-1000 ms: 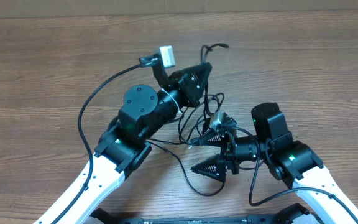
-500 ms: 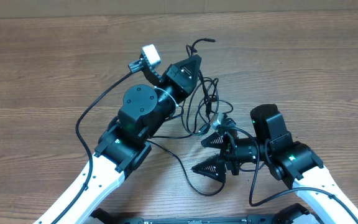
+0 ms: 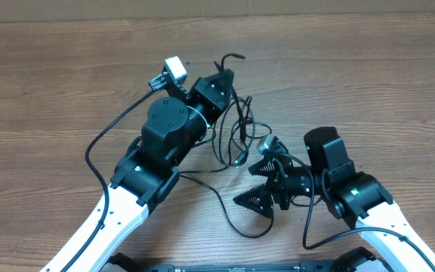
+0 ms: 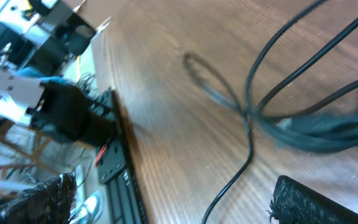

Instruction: Untangle cables

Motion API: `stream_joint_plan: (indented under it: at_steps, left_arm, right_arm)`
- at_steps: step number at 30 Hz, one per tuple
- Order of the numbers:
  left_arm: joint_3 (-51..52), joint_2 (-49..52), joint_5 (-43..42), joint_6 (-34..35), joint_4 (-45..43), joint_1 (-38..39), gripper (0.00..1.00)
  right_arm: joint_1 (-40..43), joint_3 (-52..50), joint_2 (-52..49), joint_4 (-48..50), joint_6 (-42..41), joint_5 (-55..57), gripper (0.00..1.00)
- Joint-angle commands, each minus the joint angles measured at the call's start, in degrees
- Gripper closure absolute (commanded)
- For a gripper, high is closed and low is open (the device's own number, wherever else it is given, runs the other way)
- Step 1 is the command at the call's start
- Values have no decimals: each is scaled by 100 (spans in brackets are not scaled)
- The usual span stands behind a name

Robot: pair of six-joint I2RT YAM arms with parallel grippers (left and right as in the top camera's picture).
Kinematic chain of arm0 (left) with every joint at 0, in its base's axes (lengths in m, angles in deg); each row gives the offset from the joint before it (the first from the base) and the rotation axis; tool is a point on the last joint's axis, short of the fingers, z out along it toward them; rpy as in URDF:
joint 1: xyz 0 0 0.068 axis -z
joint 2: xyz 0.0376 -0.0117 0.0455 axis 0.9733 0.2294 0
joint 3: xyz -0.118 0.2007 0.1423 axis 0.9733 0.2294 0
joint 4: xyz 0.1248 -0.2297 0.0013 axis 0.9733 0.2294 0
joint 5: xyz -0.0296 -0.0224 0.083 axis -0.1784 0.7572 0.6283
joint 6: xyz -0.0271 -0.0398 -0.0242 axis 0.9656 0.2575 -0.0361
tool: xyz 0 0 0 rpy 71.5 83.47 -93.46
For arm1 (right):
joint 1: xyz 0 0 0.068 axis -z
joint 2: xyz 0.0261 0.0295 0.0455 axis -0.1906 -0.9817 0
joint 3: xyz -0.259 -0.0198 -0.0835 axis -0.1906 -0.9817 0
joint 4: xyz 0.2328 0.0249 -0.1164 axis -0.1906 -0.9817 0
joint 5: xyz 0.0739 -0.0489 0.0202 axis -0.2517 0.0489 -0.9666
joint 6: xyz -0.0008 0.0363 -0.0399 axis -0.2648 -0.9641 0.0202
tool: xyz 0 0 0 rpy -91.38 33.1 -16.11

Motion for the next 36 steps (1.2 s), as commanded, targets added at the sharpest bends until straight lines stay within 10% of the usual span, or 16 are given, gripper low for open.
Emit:
stream_joint_plan:
  at_steps: [1, 17, 36]
  left_arm:
    - [-105, 17, -251, -608, 79, -31, 96]
    - [-105, 15, -695, 804, -179, -22, 96]
    - [-105, 9, -483, 839, -498, -219, 96]
  right_arm:
    - [-15, 177, -2, 278, -984, 1049, 0]
    - [-15, 177, -157, 710, -2347, 3106, 0]
    - [-15, 177, -1196, 387, -2428, 3595, 0]
